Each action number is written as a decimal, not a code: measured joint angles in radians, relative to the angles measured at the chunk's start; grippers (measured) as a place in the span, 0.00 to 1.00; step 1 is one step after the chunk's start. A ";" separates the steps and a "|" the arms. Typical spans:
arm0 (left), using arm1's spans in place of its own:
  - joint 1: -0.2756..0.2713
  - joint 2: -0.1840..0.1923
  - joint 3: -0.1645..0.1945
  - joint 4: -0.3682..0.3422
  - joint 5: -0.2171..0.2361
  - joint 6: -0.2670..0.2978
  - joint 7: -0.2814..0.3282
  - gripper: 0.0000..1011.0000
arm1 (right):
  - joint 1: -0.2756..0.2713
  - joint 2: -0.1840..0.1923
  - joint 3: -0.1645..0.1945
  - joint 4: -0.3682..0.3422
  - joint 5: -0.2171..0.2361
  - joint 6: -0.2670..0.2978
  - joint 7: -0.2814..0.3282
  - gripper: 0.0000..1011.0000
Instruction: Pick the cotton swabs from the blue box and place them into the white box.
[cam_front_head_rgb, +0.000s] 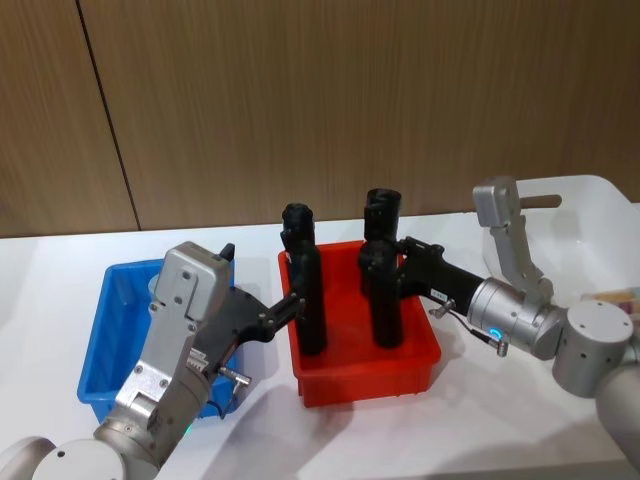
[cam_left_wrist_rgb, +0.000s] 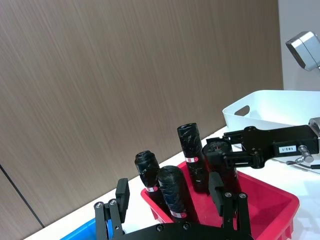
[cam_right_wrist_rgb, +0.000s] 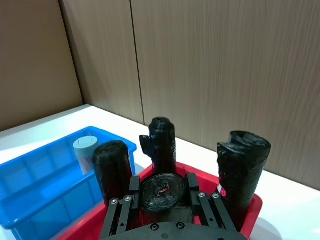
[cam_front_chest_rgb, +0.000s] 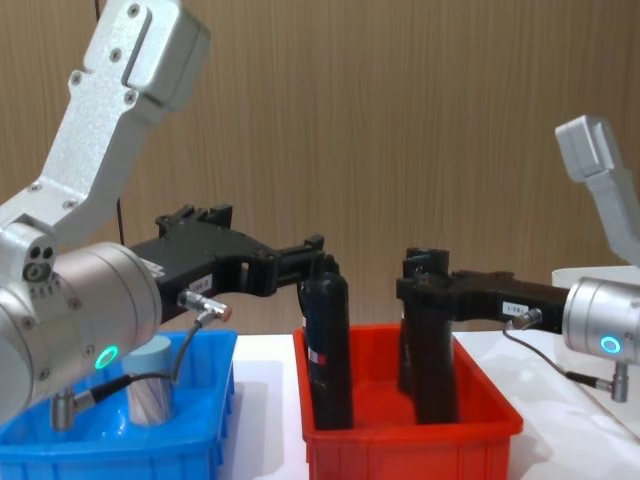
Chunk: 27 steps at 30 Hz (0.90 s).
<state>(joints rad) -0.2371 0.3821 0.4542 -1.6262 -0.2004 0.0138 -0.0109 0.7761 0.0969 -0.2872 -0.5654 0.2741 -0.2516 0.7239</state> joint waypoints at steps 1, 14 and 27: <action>0.000 0.000 0.000 0.000 0.000 0.000 0.000 0.99 | -0.001 0.000 0.000 -0.003 0.000 0.000 -0.001 0.54; 0.000 0.000 0.000 0.000 0.000 0.000 0.000 0.99 | -0.083 0.036 0.015 -0.214 0.011 0.062 -0.064 0.51; 0.000 0.000 0.000 0.000 0.000 0.000 0.000 0.99 | -0.186 0.102 0.065 -0.510 0.034 0.176 -0.182 0.51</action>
<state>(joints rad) -0.2371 0.3821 0.4542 -1.6262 -0.2004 0.0138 -0.0109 0.5900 0.1987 -0.2225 -1.0756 0.3082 -0.0759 0.5419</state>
